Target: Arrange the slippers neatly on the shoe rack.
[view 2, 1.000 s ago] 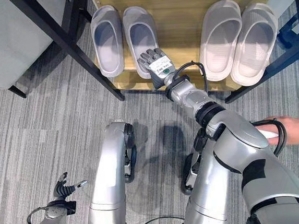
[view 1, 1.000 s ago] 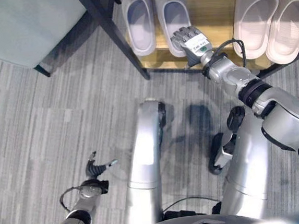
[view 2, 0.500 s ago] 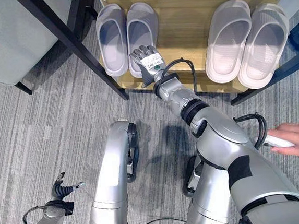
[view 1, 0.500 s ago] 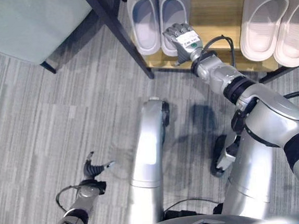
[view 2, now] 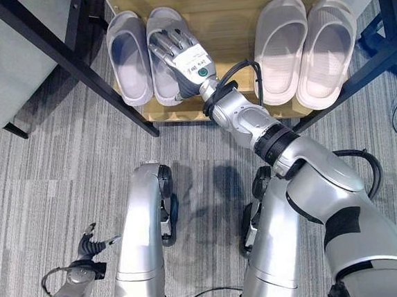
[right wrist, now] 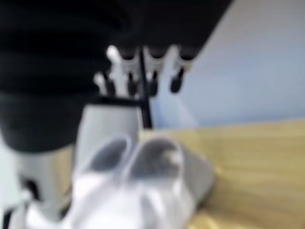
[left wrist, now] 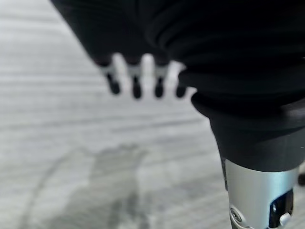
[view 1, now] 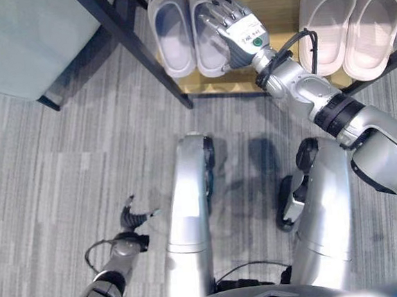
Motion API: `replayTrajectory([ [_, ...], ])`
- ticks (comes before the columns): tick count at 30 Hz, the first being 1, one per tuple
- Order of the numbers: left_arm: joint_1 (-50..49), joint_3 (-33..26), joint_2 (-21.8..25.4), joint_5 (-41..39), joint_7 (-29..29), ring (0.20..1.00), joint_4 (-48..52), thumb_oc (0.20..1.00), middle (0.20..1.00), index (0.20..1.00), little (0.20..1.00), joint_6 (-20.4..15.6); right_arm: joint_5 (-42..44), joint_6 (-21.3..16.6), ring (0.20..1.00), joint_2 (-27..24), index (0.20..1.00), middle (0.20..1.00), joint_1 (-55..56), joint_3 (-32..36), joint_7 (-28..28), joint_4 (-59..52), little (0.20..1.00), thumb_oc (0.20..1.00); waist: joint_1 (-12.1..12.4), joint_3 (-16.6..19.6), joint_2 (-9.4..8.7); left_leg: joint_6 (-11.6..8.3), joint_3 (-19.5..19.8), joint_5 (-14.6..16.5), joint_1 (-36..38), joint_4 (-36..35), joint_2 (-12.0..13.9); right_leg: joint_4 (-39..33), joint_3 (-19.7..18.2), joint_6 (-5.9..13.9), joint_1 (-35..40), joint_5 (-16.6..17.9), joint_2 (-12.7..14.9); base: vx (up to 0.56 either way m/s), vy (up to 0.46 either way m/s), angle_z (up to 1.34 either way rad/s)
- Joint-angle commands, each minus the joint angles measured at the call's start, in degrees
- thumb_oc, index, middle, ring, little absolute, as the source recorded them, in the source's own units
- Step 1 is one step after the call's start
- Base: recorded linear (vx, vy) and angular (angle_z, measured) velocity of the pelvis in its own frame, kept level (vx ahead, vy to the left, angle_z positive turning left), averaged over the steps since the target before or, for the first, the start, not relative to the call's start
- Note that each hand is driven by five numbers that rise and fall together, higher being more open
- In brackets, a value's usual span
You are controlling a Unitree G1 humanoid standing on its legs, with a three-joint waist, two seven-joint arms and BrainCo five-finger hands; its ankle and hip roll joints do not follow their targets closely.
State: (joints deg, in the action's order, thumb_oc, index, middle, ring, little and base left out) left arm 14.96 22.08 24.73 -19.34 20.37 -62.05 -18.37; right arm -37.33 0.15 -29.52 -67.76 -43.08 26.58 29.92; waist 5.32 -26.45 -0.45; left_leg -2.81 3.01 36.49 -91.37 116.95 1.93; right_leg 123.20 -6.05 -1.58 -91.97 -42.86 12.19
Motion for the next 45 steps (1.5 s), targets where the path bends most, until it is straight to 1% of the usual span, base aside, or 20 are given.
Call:
replayTrajectory([
  [1, -9.45, -4.97, 6.74, 1.12, -4.56, 1.0, 10.19, 1.0, 1.0, 1.0, 1.0, -3.05, 2.48, -3.85, 1.0, -11.29, 1.0, 1.0, -0.34, 4.83, 1.67, -11.78, 1.0, 1.0, 2.07, -3.35, 0.99, -1.89, 3.61, -4.26, 1.41, -16.44, -2.19, -12.69, -6.1, -0.49, 3.43, 7.01, 1.19, -0.24, 0.016, 0.0],
  [2, -9.49, -4.94, 6.87, 1.11, -4.57, 1.0, 10.3, 1.0, 1.0, 1.0, 1.0, -2.98, 2.45, -3.81, 1.0, -11.34, 1.0, 1.0, -0.17, 5.04, 1.56, -11.96, 1.0, 1.0, 2.1, -3.35, 1.07, -1.89, 3.76, -4.37, 1.41, -16.5, -2.28, -12.82, -5.92, -0.52, 3.56, 7.08, 1.27, -0.19, 0.086, 0.08],
  [3, -10.3, -5.21, 9.16, 1.75, -5.84, 1.0, 12.72, 1.0, 1.0, 1.0, 1.0, -4.85, 2.95, -5.27, 1.0, -12.73, 1.0, 1.0, 3.26, 6.81, 1.65, -12.17, 1.0, 1.0, 2.19, -3.35, 1.45, -1.77, 4.34, -6.54, 1.41, -20.04, -2.42, -16.45, -4.27, -0.12, 4.37, 8.19, 1.48, -0.22, 0.129, 0.11],
  [4, -7.86, -4.46, 8.35, 4.06, -6.23, 1.0, 13.87, 1.0, 1.0, 1.0, 1.0, -5.02, 3.92, -8.15, 1.0, -12.66, 1.0, 1.0, 9.58, 9.9, 1.98, -15.51, 1.0, 1.0, 1.55, -3.34, 1.42, -1.54, 4.94, -10.06, 1.41, -25.89, -2.29, -22.83, -1.35, 1.01, 5.23, 9.79, 2.25, -0.23, 0.131, 0.13],
  [7, -6.31, -2.75, 7.95, 7.71, -5.08, 1.0, 16.44, 1.0, 1.0, 1.0, 1.0, -5.29, 2.29, -9.05, 1.0, -13.4, 1.0, 1.0, 16.43, 11.23, 1.99, -15.59, 1.0, 1.0, 1.35, -1.03, 1.86, -1.58, 6.15, -14.05, 1.81, -32.33, -2.1, -29.99, 2.26, 1.45, 7.03, 11.5, 3.24, -0.21, 0.11, 0.05],
  [8, -7.4, -1.52, 7.5, 9.83, -4.87, 1.0, 20.17, 1.0, 1.0, 1.0, 1.0, -5.39, 2.63, -9.68, 1.0, -12.04, 1.0, 1.0, 25.77, 12.84, 1.31, -14.95, 1.0, 1.0, 0.55, 0.37, 1.32, -1.62, 5.54, -16.35, 8.06, -41.05, -0.99, -38.44, 4.16, 2.44, 12.95, 13.94, 3.44, -0.15, 0.083, 0.05],
  [11, -8.38, 0.14, 6.83, 12.14, -5.13, 1.0, 21.16, 1.0, 1.0, 1.0, 1.0, -5.23, 3.3, -9.8, 1.0, -10.24, 1.0, 1.0, 32.67, 14.31, 0.63, -11.99, 1.0, 1.0, 0.45, 1.33, 0.95, -1.82, 5.23, -19.36, 14.87, -48.98, -0.8, -47.07, 6.5, 2.58, 19.53, 15.92, 3.51, -0.15, 0.092, 0.17],
  [12, -8.72, 0.95, 4.09, 13.23, -5.58, 1.0, 20.65, 1.0, 1.0, 1.0, 1.0, -4.4, 6.97, -10.26, 1.0, -5.81, 1.0, 1.0, 39.69, 15.39, -1.51, -8.64, 1.0, 1.0, -0.27, 2.6, 0.22, -2.12, 4.32, -21.53, 22.37, -56.6, -0.08, -55.63, 8.2, 3.36, 27.09, 18.48, 3.84, -0.09, 0.066, -0.01],
  [15, -8.73, 0.96, 1.29, 13.26, -6.06, 1.0, 18.02, 1.0, 1.0, 1.0, 1.0, -3.7, 11.48, -11.32, 1.0, -2.67, 1.0, 1.0, 45.9, 16.91, -3.27, -6.5, 1.0, 1.0, -0.66, 3.59, -0.27, -1.69, 4.32, -23.89, 29.8, -64.5, 0.51, -63.45, 9.72, 4.0, 33.69, 20.79, 4.07, -0.02, 0.056, -0.15],
  [17, -8.86, 2.03, -2.08, 18.44, -5.59, 1.0, 14.54, 1.0, 1.0, 1.0, 1.0, -2.64, 10.1, -11.08, 1.0, -1.4, 1.0, 1.0, 51.7, 16.81, -4.62, -1.31, 1.0, 1.0, -0.9, 5.67, -0.43, -1.29, 3.81, -27.07, 42.15, -77.57, 0.83, -75.72, 12.78, 5.61, 45.62, 24.94, 3.5, 0.11, 0.051, -0.18],
  [19, -9.96, 3.78, -3.14, 22.91, -5.85, 1.0, 14.75, 1.0, 1.0, 1.0, 1.0, -2.39, 9.18, -11.13, 1.0, -0.56, 1.0, 1.0, 54.69, 17.0, -5.06, 2.66, 1.0, 1.0, -1.37, 7.55, -0.67, -1.67, 2.93, -29.41, 50.14, -85.86, 1.05, -83.54, 14.63, 6.72, 53.77, 28.07, 2.88, 0.15, 0.008, 0.01],
  [20, -9.97, 3.78, -3.14, 22.92, -5.85, 1.0, 14.75, 1.0, 1.0, 1.0, 1.0, -2.39, 9.18, -11.13, 1.0, -0.56, 1.0, 1.0, 54.69, 16.99, -5.06, 2.66, 1.0, 1.0, -1.35, 7.37, -0.66, -1.69, 2.92, -29.31, 50.38, -85.84, 1.08, -83.55, 14.64, 6.72, 54.01, 28.0, 2.86, 0.11, 0.007, 0.01],
  [21, -10.92, 4.85, -3.98, 22.1, -7.72, 1.0, 16.47, 1.0, 1.0, 1.0, 1.0, -2.48, 11.81, -11.45, 1.0, 0.8, 1.0, 1.0, 57.81, 18.32, -5.85, 5.01, 1.0, 1.0, -1.64, 9.59, -0.6, -1.49, 2.44, -32.86, 56.78, -93.1, 0.79, -91.97, 16.07, 7.09, 60.39, 31.9, 2.08, 0.13, -0.031, -0.03],
  [22, -11.04, 5.18, -4.49, 22.52, -8.22, 1.0, 16.18, 1.0, 1.0, 1.0, 1.0, -2.27, 12.05, -11.34, 1.0, 1.02, 1.0, 1.0, 58.8, 18.48, -6.14, 6.37, 1.0, 1.0, -1.83, 10.5, -0.58, -1.68, 2.13, -33.71, 60.82, -97.06, 0.79, -95.46, 16.84, 7.44, 64.2, 32.88, 1.61, 0.18, -0.068, -0.04],
  [24, -11.47, 5.91, -4.91, 23.4, -8.49, 1.0, 17.03, 1.0, 1.0, 1.0, 1.0, -2.38, 11.28, -11.35, 1.0, 1.18, 1.0, 1.0, 60.38, 18.39, -6.38, 7.45, 1.0, 1.0, -1.99, 10.64, -0.47, -1.72, 2.1, -34.25, 65.1, -100.32, 0.75, -98.92, 17.69, 7.72, 68.6, 34.07, 1.21, 0.11, -0.07, -0.03],
  [26, -10.57, 7.18, -6.16, 24.81, -8.76, 1.0, 16.97, 1.0, 1.0, 1.0, 1.0, -2.19, 12.75, -10.88, 1.0, 2.82, 1.0, 1.0, 62.29, 19.49, -6.54, 12.65, 1.0, 1.0, -2.76, 13.39, -0.32, -1.97, 1.39, -36.05, 72.76, -107.49, 1.27, -106.86, 18.04, 8.82, 75.72, 37.03, 0.31, 0.17, -0.072, -0.07],
  [34, -9.98, 12.11, -6.2, 29.39, -11.16, 1.0, 25.18, 1.0, 1.0, 1.0, 1.0, -2.76, 14.32, -10.83, 1.0, 4.6, 1.0, 1.0, 67.98, 22.23, -7.7, 16.77, 1.0, 1.0, -4.63, 20.04, 0.32, -1.6, -2.09, -37.46, 87.61, -120.15, 2.81, -119.6, 16.3, 10.5, 87.94, 40.36, -1.84, 0.2, -0.089, -0.17],
  [37, -9.05, 13.13, -5.57, 30.17, -11.77, 1.0, 29.07, 1.0, 1.0, 1.0, 1.0, -3.07, 14.14, -10.96, 1.0, 4.59, 1.0, 1.0, 69.37, 22.59, -7.95, 16.3, 1.0, 1.0, -5.14, 21.15, 0.69, -1.78, -3.01, -37.75, 89.59, -121.79, 2.83, -121.97, 15.92, 10.71, 89.82, 41.02, -2.2, 0.08, -0.076, -0.2],
  [41, -5.46, 12.59, -3.25, 25.56, -14.02, 1.0, 42.35, 1.0, 1.0, 1.0, 1.0, -4.09, 14.06, -10.91, 1.0, 4.6, 1.0, 1.0, 71.15, 23.51, -8.38, 15.99, 1.0, 1.0, -6.42, 22.73, 1.95, -2.12, -4.22, -38.02, 90.12, -121.95, 2.32, -126.83, 15.44, 10.93, 92.16, 43.31, -2.62, 0.02, -0.074, -0.13],
  [45, -1.5, 11.05, -1.59, 26.67, -13.67, 1.0, 49.57, 1.0, 1.0, 1.0, 1.0, -4.24, 12.91, -10.81, 1.0, 4.55, 1.0, 1.0, 72.75, 23.36, -9.15, 15.56, 1.0, 1.0, -7.19, 23.54, 2.79, -2.38, -5.12, -37.14, 91.33, -121.95, 2.28, -128.2, 14.97, 11.07, 93.74, 43.02, -2.72, 0.07, -0.059, -0.18],
])
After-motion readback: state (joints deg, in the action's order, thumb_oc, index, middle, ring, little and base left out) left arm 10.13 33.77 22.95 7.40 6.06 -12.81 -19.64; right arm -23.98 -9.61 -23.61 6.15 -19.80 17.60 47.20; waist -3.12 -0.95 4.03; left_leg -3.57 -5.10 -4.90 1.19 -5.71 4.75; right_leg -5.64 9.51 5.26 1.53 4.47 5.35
